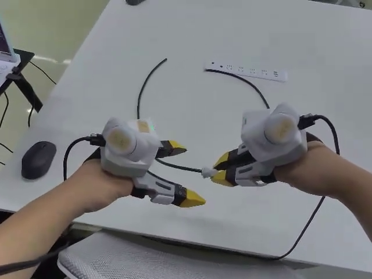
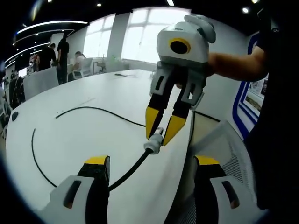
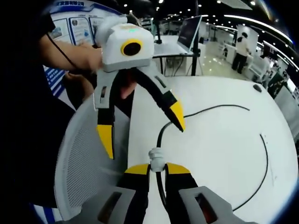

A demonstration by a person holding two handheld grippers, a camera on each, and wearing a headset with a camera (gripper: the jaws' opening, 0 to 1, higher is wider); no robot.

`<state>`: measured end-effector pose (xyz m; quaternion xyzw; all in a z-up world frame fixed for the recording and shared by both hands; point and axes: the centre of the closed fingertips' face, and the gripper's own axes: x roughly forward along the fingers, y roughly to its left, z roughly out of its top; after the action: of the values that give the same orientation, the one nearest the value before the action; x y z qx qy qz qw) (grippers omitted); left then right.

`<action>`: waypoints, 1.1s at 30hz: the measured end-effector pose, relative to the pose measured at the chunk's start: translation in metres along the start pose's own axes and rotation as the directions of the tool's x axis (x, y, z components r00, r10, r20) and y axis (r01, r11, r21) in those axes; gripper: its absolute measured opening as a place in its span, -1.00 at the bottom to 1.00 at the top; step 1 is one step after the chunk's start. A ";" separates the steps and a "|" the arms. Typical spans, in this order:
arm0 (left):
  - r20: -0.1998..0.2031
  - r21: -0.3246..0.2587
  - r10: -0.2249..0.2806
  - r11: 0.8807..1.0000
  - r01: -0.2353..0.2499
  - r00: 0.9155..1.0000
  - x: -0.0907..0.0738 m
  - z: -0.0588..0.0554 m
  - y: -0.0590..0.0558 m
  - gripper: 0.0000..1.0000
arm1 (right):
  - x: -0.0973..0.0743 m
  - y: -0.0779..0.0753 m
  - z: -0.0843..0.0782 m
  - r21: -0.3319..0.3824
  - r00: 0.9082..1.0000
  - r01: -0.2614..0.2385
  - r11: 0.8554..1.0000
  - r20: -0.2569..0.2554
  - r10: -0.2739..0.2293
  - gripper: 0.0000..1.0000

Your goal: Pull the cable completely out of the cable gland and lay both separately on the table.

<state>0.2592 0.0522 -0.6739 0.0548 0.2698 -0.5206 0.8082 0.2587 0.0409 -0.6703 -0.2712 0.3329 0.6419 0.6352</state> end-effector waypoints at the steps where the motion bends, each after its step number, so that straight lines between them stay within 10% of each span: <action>1: 0.001 0.008 -0.005 1.000 0.005 1.000 0.000 0.001 -0.001 0.42 | -0.002 0.001 0.002 -0.004 1.000 0.000 1.000 0.003 0.000 -0.88; 19: 0.099 -0.011 -0.082 0.996 0.083 0.992 0.000 0.027 -0.010 -0.16 | -0.019 0.010 0.014 -0.117 1.000 -0.006 0.993 0.025 0.009 -0.88; 33: 0.100 0.016 -0.132 0.991 0.131 0.986 0.002 0.028 -0.019 -0.63 | -0.021 0.015 0.010 -0.140 0.999 -0.033 0.990 0.027 0.037 -0.88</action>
<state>0.2538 0.0316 -0.6479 0.0146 0.2293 -0.5761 0.7845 0.2458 0.0361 -0.6470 -0.2996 0.2824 0.6788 0.6080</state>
